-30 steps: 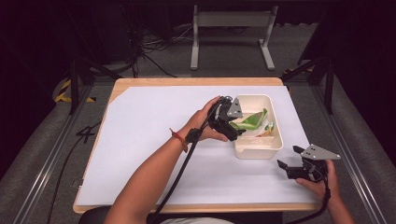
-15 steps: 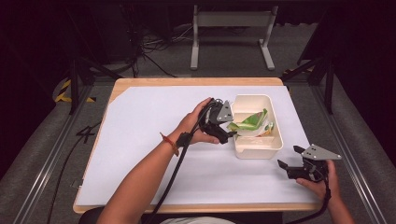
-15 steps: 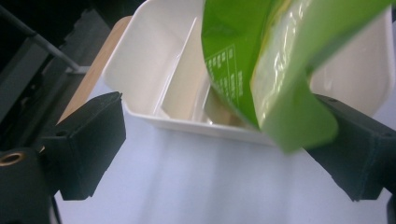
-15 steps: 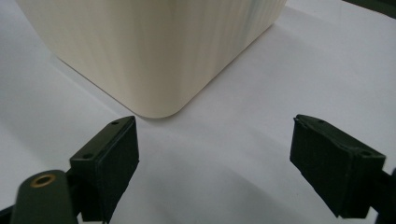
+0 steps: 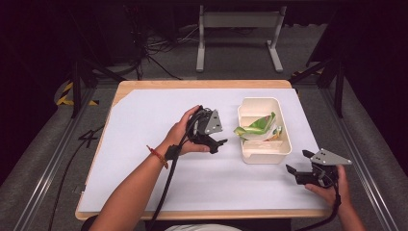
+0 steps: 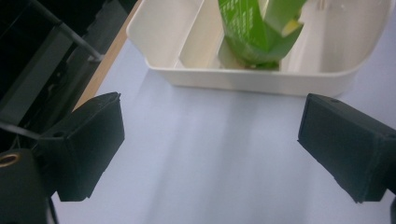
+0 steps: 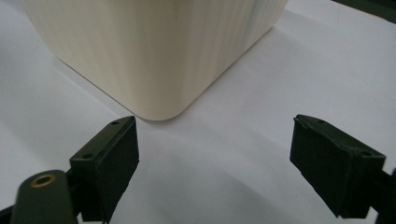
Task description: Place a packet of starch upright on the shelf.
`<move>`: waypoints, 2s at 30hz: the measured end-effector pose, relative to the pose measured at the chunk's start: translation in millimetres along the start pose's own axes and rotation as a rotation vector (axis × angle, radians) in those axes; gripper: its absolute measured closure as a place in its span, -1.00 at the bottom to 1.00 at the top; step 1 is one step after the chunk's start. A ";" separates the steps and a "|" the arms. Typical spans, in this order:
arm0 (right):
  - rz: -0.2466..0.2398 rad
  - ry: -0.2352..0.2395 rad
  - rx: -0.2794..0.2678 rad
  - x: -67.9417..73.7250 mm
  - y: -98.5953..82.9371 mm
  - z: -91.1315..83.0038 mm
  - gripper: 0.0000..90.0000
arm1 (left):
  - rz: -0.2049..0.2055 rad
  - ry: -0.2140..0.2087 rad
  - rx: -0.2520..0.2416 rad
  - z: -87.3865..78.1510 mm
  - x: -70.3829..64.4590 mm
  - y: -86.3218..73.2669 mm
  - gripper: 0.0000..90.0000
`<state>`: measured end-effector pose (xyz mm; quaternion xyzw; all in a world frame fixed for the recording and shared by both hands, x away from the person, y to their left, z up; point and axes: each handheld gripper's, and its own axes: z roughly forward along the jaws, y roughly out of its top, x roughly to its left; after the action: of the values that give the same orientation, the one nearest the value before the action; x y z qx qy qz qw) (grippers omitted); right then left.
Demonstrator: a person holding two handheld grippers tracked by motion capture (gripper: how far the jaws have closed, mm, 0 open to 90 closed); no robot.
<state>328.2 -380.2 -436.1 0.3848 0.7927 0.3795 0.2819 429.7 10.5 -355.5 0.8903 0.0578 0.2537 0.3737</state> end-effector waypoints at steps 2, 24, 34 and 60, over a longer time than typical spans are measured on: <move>-0.005 0.000 0.003 0.8 0.4 0.6 -0.67 | -0.009 0.011 0.003 -4.1 0.3 -6.6 -0.82; -0.028 -0.018 0.003 3.1 2.8 -1.8 -0.67 | -0.106 0.070 0.060 -34.8 4.6 -77.5 -0.85; -0.043 -0.028 0.008 5.4 4.7 -0.6 -0.67 | -0.167 0.107 0.129 -46.4 1.3 -117.6 -0.85; -0.059 -0.041 0.030 7.1 3.6 1.1 -0.67 | -0.313 0.206 0.183 -104.5 -9.3 -199.5 -0.85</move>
<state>326.6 -372.4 -434.8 0.3732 0.8033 0.3511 0.3035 387.3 216.7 -436.0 0.8701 0.2564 0.2758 0.3180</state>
